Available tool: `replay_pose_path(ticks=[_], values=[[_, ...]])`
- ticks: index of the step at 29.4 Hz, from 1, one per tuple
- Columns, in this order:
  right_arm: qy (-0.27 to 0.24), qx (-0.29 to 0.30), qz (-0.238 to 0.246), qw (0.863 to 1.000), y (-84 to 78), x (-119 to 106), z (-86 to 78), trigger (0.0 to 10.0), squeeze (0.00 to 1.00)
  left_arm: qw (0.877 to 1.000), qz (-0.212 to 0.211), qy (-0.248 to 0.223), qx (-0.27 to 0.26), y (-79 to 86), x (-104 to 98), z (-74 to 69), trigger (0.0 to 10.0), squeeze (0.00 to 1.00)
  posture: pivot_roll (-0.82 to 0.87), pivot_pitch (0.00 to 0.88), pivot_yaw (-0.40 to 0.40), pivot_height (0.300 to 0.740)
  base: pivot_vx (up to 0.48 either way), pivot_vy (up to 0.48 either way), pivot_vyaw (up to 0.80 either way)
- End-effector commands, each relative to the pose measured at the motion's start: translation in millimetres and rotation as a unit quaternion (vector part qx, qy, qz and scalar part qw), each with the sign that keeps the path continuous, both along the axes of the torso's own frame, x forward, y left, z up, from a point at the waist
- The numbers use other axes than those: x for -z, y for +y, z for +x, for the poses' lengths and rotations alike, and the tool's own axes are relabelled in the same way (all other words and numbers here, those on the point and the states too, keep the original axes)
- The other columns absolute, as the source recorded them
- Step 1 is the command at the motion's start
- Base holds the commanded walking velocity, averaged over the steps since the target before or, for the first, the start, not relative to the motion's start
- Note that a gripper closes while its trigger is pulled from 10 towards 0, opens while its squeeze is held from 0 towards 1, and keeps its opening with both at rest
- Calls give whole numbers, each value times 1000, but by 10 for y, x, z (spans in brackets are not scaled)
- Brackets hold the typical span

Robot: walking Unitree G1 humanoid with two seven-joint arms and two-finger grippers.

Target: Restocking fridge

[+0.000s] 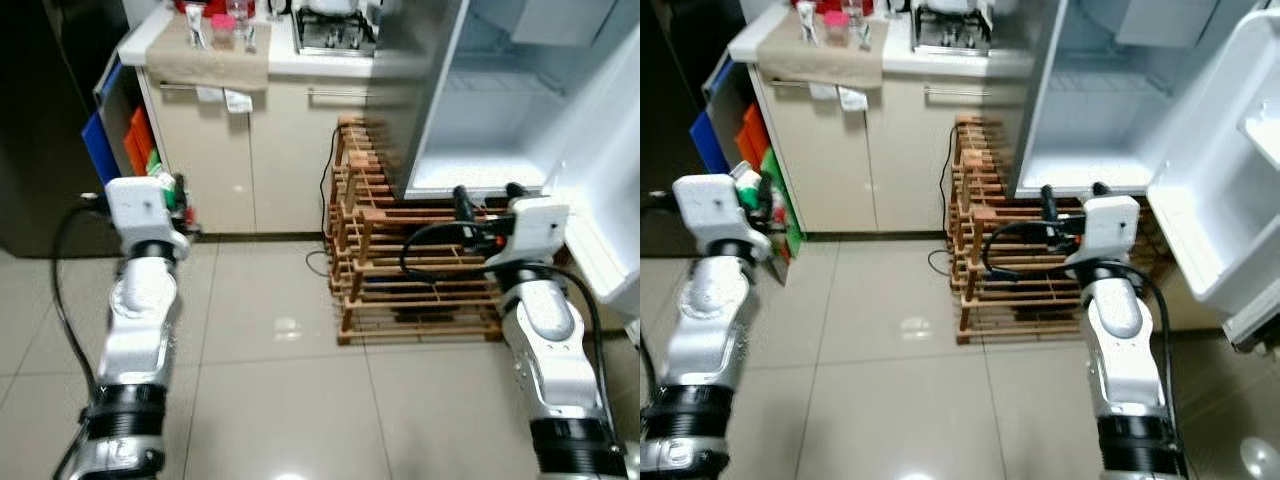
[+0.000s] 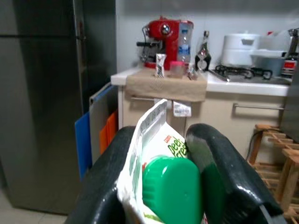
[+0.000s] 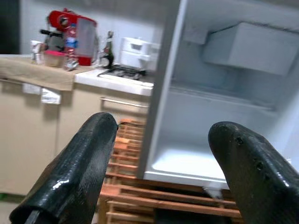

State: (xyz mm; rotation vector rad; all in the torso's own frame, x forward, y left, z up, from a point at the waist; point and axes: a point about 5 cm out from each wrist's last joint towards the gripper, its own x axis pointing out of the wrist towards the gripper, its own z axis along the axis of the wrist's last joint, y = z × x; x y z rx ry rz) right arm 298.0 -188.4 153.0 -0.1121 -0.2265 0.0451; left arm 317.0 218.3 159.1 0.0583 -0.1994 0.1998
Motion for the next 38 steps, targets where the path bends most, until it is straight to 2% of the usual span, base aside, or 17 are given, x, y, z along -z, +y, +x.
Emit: replay_pose_path(ticks=[1, 3, 4, 9, 11, 23, 27, 30, 32, 38], values=[[-6, 3, 7, 1000, -15, -9, -3, 10000, 0, 1000, -2, -10, 26, -95, -54, 37, 10000, 0, -85, 0, -15, 740, 480, 0, 0], [-4, 3, 9, 1000, 4, 13, -8, 10000, 0, 999, -4, -8, 42, -181, -50, 57, 10000, 0, -88, 0, -7, 740, 480, 0, 0], [-5, 3, 13, 1000, 45, 21, -11, 10000, 0, 998, -12, -5, 61, -290, -36, 69, 10000, 0, -92, 0, -1, 740, 480, 0, 0], [-4, 1, 16, 1000, 77, 34, -10, 10000, 0, 997, -17, -3, 80, -395, -24, 73, 10000, 0, -97, 0, 7, 740, 480, 0, 0], [-5, -4, 19, 1000, 119, 34, 7, 10000, 0, 994, -25, 0, 102, -510, -1, 77, 10000, 0, -100, 0, 1, 740, 480, 0, 0], [-11, -5, 18, 1000, 94, 2, 44, 10000, 0, 990, -32, 5, 134, -662, 23, 92, 10000, 0, -107, 0, 0, 740, 480, 0, 0], [-11, -7, 20, 1000, 136, 5, 42, 10000, 0, 990, -24, 1, 136, -689, 8, 107, 10000, 0, -114, 0, 4, 740, 480, 0, 0], [-11, -10, 20, 1000, 147, 13, 37, 10000, 0, 990, -19, 15, 138, -736, 35, 123, 10000, 0, -115, 0, 4, 740, 0, 0, 0], [-10, -11, 21, 1000, 146, 21, 32, 10000, 0, 987, -23, 12, 158, -791, 25, 106, 10000, 0, -116, 0, 5, 740, 0, 0, 0], [-9, -12, 20, 1000, 147, 21, 38, 10000, 0, 987, -34, 7, 159, -811, 22, 115, 10000, 0, -121, 0, 5, 740, 387, -277, 0]])
